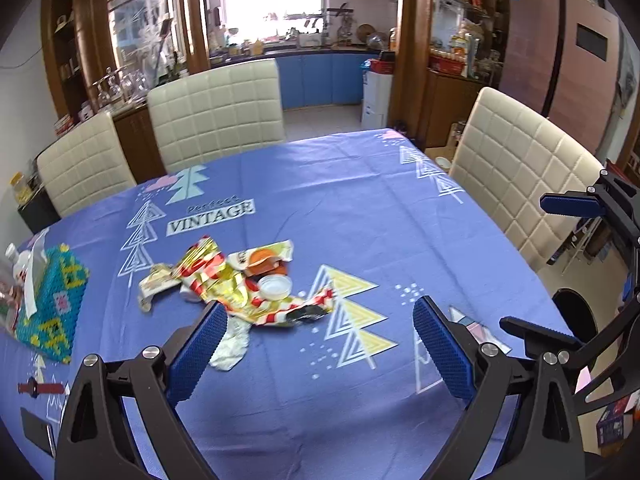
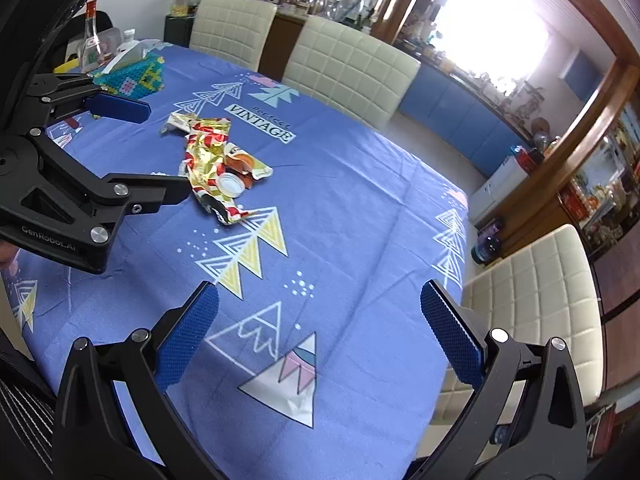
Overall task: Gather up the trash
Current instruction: 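Move both grippers back over the table clutter, then grasp the white tissue with the left gripper while the right grasps the red-gold wrapper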
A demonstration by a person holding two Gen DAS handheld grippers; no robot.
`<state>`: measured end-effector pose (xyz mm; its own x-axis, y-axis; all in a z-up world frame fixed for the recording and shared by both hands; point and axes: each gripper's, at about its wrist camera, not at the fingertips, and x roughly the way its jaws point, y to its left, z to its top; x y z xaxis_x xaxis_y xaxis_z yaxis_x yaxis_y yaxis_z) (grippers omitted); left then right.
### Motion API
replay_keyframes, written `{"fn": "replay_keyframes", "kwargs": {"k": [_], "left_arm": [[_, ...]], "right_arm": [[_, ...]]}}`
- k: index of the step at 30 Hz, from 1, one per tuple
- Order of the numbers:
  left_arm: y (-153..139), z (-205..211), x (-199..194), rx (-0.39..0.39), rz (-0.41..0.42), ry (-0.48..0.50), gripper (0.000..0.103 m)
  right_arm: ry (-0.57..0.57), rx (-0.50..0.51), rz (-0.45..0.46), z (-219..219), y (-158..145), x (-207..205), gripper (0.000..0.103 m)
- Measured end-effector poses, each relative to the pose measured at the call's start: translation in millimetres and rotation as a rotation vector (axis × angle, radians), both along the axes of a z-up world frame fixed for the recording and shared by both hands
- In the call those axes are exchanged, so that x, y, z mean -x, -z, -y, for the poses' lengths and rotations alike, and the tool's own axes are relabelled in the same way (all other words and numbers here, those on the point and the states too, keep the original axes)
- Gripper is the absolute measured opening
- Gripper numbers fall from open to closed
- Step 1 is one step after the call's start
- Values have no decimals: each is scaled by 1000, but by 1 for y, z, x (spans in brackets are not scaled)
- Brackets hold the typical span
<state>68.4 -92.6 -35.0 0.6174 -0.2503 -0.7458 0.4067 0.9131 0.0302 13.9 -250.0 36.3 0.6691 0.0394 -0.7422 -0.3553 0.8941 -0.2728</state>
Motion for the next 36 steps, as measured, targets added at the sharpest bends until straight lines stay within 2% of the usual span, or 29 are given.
{"fn": "replay_keyframes", "kwargs": {"k": [12,18,23,26,31,33,34,35,36], "left_arm": [[52,-70,-17,-32,-93,-98,92],[85,-90,-43,-38,-151,-128,92],[113,-92,-64,-44,-202,-101,92],[129,-89,-74,-46,-233,-78,92],[144,-79,-85,-81,-238,-31,92],[146,-79,-89,-96,-227,-35,92],[147,-81,-91,-89,-232,-38,92],[147,-83,-93,-78,-235,-45,91],[147,-86,-95,-65,-235,-48,87]], "right_arm": [[-97,-19,-73,-54,36,-48,100],[-125,-16,-115,-77,65,-78,99],[-151,-18,-173,-93,93,-105,87],[-168,-14,-194,-102,105,-116,86],[-200,-2,-214,-114,120,-129,84],[-214,-2,-219,-117,124,-133,80],[-219,-4,-224,-118,125,-134,74],[-223,-3,-227,-119,126,-135,63],[-229,3,-234,-121,129,-136,56]]}}
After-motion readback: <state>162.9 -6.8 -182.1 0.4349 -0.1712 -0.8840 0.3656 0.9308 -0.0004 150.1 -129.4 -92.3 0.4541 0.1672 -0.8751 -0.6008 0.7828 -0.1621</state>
